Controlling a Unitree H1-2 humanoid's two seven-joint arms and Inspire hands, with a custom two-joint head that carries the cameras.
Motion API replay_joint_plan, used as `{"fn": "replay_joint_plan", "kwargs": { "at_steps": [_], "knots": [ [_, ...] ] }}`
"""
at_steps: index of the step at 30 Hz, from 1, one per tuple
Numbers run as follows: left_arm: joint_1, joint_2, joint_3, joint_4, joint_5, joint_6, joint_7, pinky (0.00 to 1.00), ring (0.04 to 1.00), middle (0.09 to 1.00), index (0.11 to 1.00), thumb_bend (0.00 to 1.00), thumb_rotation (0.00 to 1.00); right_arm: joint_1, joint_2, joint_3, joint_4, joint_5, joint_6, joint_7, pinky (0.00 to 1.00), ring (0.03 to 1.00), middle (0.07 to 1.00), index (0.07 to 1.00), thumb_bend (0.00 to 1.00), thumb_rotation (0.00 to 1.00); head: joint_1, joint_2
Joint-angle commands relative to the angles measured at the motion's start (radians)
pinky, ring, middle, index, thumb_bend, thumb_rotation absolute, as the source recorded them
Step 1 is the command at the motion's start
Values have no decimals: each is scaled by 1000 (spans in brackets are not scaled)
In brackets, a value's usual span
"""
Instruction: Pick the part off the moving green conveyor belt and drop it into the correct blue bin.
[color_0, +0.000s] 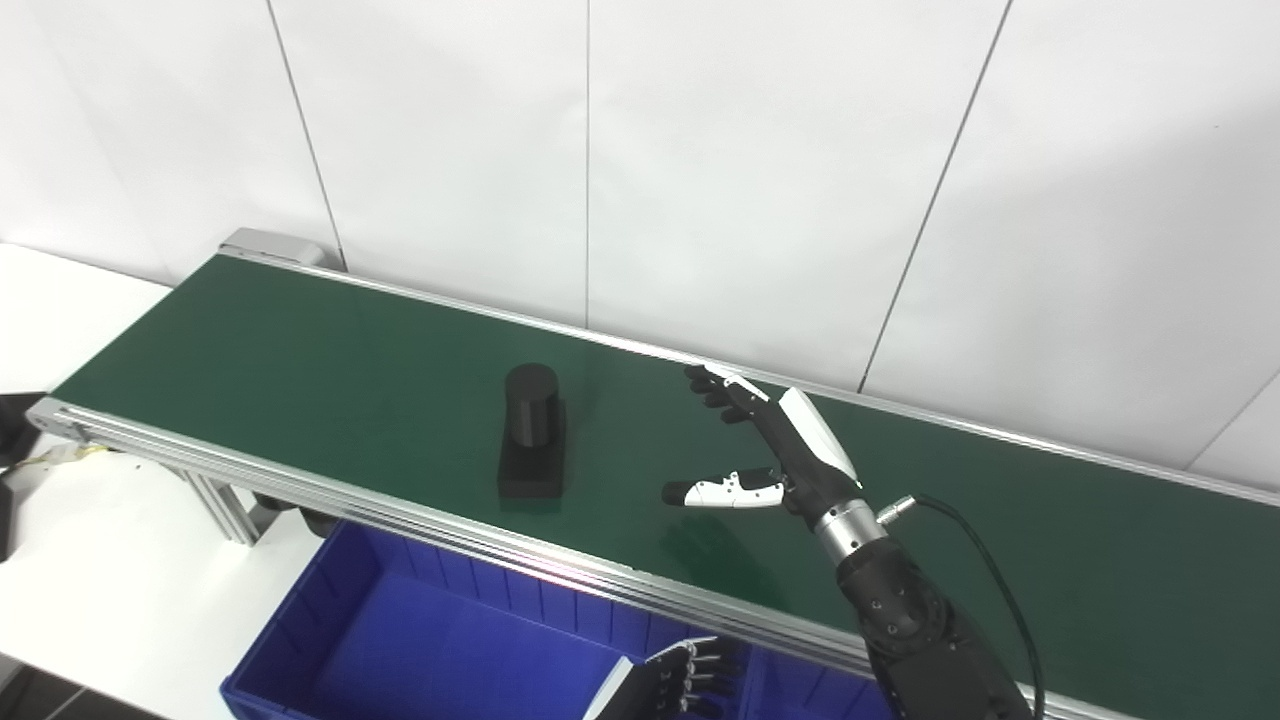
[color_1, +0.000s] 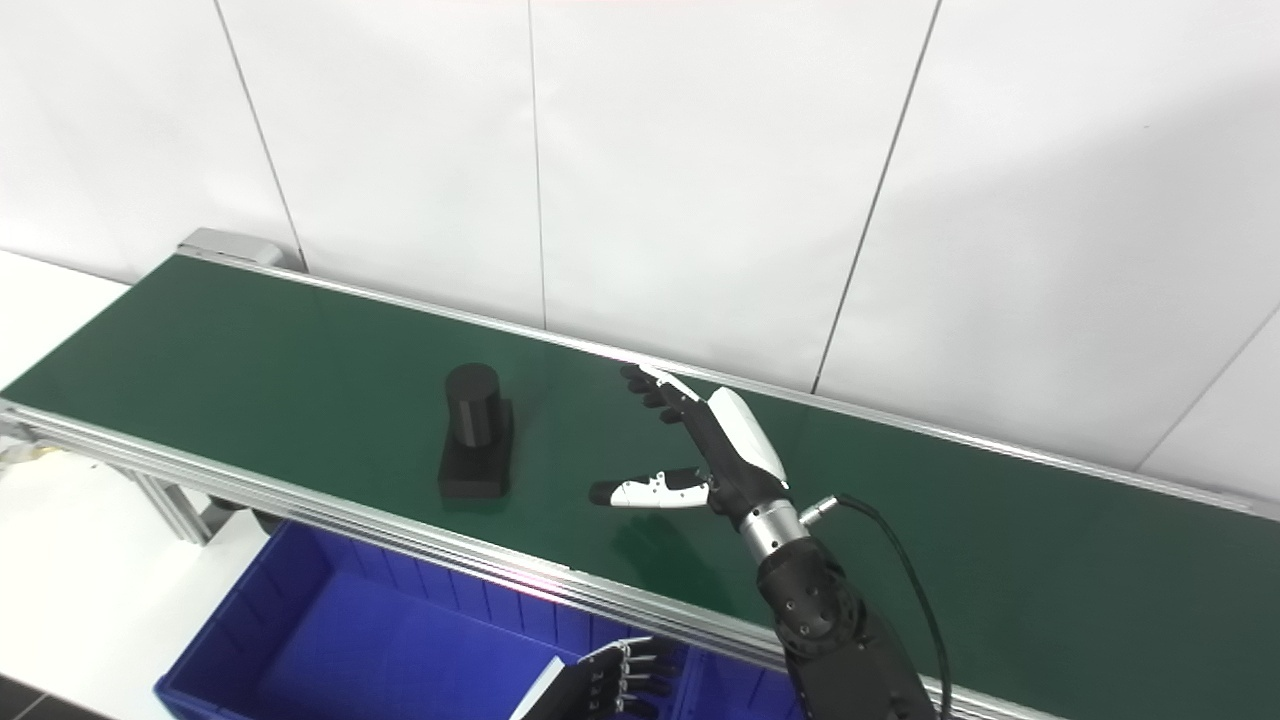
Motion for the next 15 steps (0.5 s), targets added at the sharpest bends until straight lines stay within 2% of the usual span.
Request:
{"fn": "replay_joint_plan", "kwargs": {
  "at_steps": [1,3,7,13,15],
  "knots": [
    [-6,-12,-25,-35,12,-40,-13,670,720,765,793,923,137,-56,26,4,-22,-4,-32,-20,753,822,853,869,809,380,1,1],
    [-4,-11,-30,-36,17,-40,-5,674,722,766,795,932,161,-61,31,9,-13,-9,-30,-24,758,833,858,870,813,391,2,2],
    [-1,-9,-43,-42,28,-40,11,669,717,761,797,927,144,-65,44,15,-10,-23,-15,-32,766,837,858,870,820,406,5,3],
    [5,-10,-56,-50,27,-40,17,683,721,760,800,927,138,-87,60,35,31,-49,-36,-49,749,823,850,867,815,407,12,3],
    [8,-11,-57,-53,25,-40,16,687,724,766,800,942,163,-95,65,38,51,-51,-47,-58,731,815,846,868,822,415,11,3]
  ]
}}
